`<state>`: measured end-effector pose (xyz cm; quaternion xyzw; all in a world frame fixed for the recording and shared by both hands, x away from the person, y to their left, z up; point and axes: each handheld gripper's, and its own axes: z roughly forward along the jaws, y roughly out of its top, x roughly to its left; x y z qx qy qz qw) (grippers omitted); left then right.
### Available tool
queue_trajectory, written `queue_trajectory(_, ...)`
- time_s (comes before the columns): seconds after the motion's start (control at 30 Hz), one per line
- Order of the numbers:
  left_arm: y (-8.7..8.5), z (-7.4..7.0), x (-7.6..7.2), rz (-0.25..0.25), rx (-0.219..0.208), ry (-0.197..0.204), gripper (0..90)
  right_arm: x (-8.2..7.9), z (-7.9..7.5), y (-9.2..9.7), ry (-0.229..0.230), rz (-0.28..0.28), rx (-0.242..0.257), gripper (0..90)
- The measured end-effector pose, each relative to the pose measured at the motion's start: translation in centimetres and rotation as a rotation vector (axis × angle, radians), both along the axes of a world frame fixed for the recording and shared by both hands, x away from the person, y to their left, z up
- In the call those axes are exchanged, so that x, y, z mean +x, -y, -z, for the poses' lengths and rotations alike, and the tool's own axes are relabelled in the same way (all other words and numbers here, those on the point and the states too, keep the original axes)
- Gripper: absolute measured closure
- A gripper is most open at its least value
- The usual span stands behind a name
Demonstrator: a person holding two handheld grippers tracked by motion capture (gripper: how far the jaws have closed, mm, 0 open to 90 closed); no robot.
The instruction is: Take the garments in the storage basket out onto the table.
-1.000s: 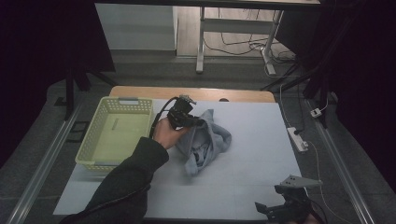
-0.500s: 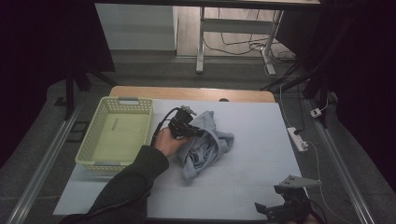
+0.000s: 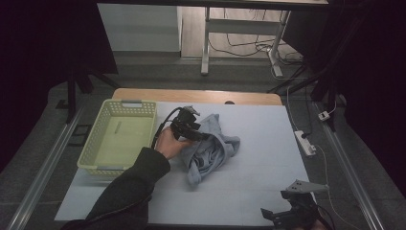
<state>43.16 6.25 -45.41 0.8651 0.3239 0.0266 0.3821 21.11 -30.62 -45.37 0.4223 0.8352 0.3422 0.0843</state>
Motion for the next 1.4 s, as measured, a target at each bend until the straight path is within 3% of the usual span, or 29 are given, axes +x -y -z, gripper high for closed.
queue_trajectory(0.23,-0.8,-1.0,-0.9,0.004,-0.028,0.021,13.4,0.0,0.0,0.0,-0.001,0.001,-0.001,0.3)
queue_trajectory(0.33,-1.1,-1.3,-1.3,0.009,-0.028,0.026,8.1,0.0,0.0,0.0,-0.001,0.001,-0.005,0.3)
queue_trajectory(0.53,-1.9,-1.3,-2.2,0.008,-0.076,0.038,1.3,0.0,0.0,0.0,-0.001,0.003,-0.007,0.2)
queue_trajectory(0.77,-2.4,-1.0,-3.2,0.005,-0.071,0.047,0.0,0.0,0.0,-0.1,-0.003,0.003,-0.009,0.2)
queue_trajectory(1.07,-3.4,-0.9,-4.3,0.043,-0.132,0.04,0.0,0.0,0.0,-0.1,-0.001,0.002,-0.012,0.2)
queue_trajectory(1.4,-4.1,-1.5,-5.9,0.074,-0.136,0.044,0.0,0.0,0.0,-0.1,-0.001,0.005,-0.009,0.2)
